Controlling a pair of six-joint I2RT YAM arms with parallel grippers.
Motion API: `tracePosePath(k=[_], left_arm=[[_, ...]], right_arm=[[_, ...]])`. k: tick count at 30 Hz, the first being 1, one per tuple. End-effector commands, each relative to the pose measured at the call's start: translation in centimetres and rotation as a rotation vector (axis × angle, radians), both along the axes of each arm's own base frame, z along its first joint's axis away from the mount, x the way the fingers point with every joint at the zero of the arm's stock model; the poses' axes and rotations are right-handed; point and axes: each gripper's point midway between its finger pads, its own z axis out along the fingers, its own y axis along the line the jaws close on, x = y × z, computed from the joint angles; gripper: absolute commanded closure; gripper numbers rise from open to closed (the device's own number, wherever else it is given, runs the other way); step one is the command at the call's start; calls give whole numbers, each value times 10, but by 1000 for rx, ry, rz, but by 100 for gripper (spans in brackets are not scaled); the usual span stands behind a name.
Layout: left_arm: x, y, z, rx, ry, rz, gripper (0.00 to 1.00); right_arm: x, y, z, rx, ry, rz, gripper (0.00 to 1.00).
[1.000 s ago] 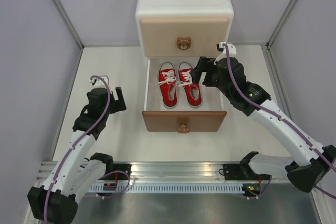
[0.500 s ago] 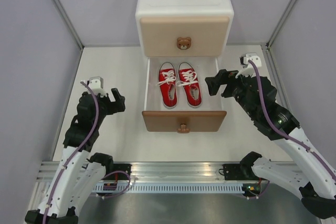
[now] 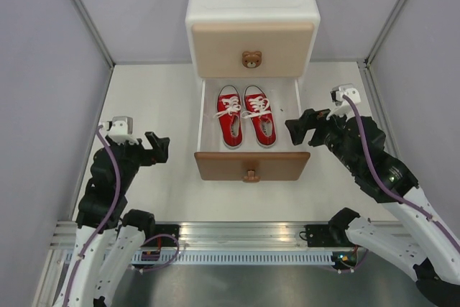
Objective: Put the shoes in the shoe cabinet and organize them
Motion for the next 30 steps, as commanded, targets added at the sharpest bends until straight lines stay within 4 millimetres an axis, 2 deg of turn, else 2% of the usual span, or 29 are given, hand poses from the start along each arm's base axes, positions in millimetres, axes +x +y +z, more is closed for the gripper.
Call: tracePosePath(k=[1,2,9,13,14,17,23,25,30], left_arm=[[-1,-1,-11,12,22,-10,1],[0,0,-10,12,22,-2,1],[11,11,-18,-10,55,93,1],[25,18,-39,-24,103,172,1],[28,21,-47,-16,122,200,1],[37,25,-54,-15,117,237,1],[52,40,-62,41,82,313,2],[54,45,-71,51,92,349,2],[56,46,-77,72,114,350,2]], right_arm=[[5,16,4,1,28,53,7],[7,18,10,5,28,54,8],[47,52,-30,-92,199,60,10],[73,65,-54,-144,258,23,12],[82,70,-67,-161,292,8,14],[99,74,-92,-211,348,-33,18],[124,81,-121,-231,387,-108,27],[128,82,-128,-249,396,-113,29],[136,82,-152,-298,433,-133,36]])
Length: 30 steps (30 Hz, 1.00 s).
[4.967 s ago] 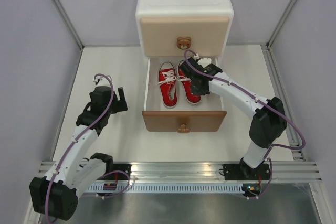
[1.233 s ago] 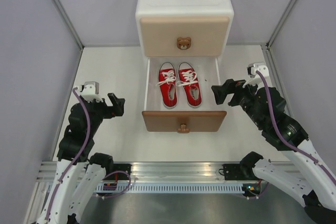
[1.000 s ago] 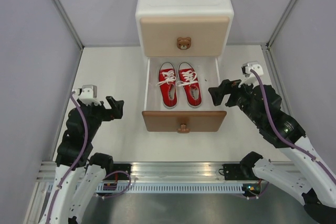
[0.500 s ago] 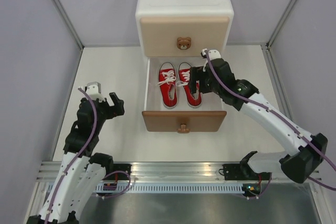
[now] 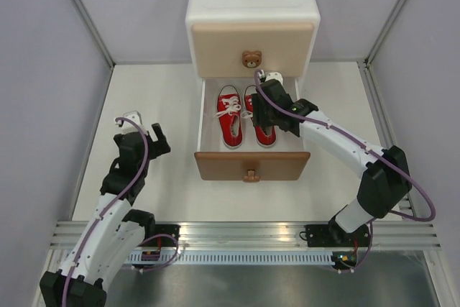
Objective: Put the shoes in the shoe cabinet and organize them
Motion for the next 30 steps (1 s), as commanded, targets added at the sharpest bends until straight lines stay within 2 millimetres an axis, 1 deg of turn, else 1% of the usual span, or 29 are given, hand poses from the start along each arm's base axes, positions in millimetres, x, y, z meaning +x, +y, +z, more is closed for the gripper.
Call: tracePosePath(k=[1,2,4,7,8,9,11,13,18,19,20,23,26,29,30], left_arm=[[9,7,13,10,-64,42,2],[9,6,13,10,-63,40,2],[9,6,12,9,-60,40,2],[9,6,11,9,-58,40,2],[10,6,10,12,-54,39,2],[10,6,10,14,-52,38,2],[10,5,9,13,-49,36,2],[10,4,11,10,-53,31,2],[10,5,12,7,-59,34,2],[10,4,13,5,-60,31,2],[10,4,13,4,-60,30,3],[9,4,15,3,-69,31,3],[9,4,17,-3,-76,32,3],[9,3,20,-10,-83,27,3],[10,2,21,-12,-89,26,3]], right_arm=[[19,4,9,14,-46,-32,41],[21,4,3,5,-30,-35,42],[25,1,-2,-4,-16,-52,43],[27,-3,-15,-21,9,-81,43],[28,-4,-22,-29,22,-86,43],[29,-4,-25,-21,30,-94,43],[27,-3,-34,-18,57,-91,43],[23,1,-38,15,71,-85,44],[16,10,-40,68,85,-45,47],[15,11,-41,73,86,-43,51],[14,12,-38,85,83,-38,53],[11,10,-36,89,89,-40,53],[8,13,-34,104,96,-28,55],[6,22,-32,154,98,-1,59],[6,26,-31,178,94,9,61]])
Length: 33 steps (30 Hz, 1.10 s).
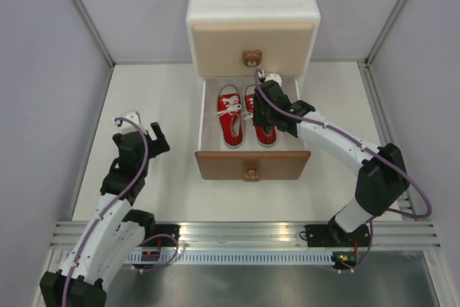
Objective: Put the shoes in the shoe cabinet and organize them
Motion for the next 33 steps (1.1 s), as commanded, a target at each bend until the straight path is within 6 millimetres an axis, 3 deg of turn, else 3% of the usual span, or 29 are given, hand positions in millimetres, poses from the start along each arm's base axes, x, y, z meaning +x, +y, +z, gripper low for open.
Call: tracePosePath(k=[1,9,16,20,24,28,33], left_arm=[[6,-1,19,-18,-71,4,3],[6,-3,19,-24,-71,-7,3],[5,-3,20,-28,-75,-2,3],[6,-3,21,-28,-76,-6,3],[6,-5,21,-33,-76,-10,3],[6,-5,22,-38,-81,-12,3],[6,-6,21,-41,-76,-16,3]], right_arm=[[3,13,-19,111,65,35,62],[12,33,-3,235,3,60,62],[22,37,21,285,-73,57,62],[26,22,22,239,-91,-5,59],[18,4,7,142,-63,-24,54],[9,-1,-3,112,-45,7,51],[7,-10,4,78,-76,9,48]])
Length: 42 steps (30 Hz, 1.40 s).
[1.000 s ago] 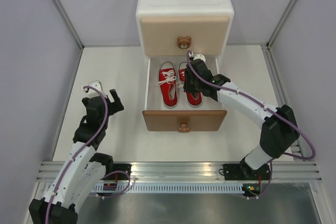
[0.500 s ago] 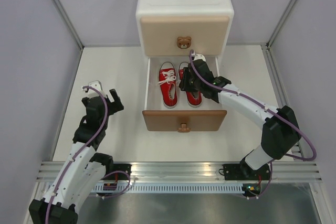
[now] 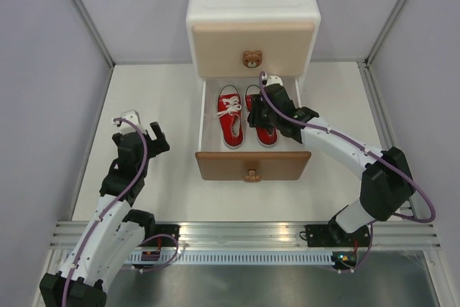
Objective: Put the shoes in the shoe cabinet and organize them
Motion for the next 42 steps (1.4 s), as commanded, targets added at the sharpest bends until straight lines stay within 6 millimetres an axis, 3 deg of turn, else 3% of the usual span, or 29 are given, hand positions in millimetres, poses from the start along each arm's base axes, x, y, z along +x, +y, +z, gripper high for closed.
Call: tracePosePath(k=[1,8,11,20,25,31,34,38,42], left_arm=[[6,-5,17,-35,-60,-11,3],[5,-5,20,-38,-70,-11,3],[5,-5,21,-40,-75,-10,3],[4,-5,25,-45,-87,-11,3],[4,-5,26,-45,-92,-10,3],[4,-5,27,-46,-95,-10,3],[4,-5,27,-48,-95,-12,3],[4,-5,27,-48,-95,-11,3],[4,-5,26,-48,-93,-12,3]], right_arm=[[8,-29,3,-65,-35,-63,47],[9,-56,7,-166,-68,-148,45],[7,-58,5,-162,-70,-154,45],[13,-39,-10,-136,-32,-108,40],[18,-18,-19,-109,4,-51,43],[22,1,-18,-51,14,-18,60],[25,6,-12,-23,5,-19,76],[30,14,6,27,-23,-20,91],[33,19,24,90,-51,-39,99]])
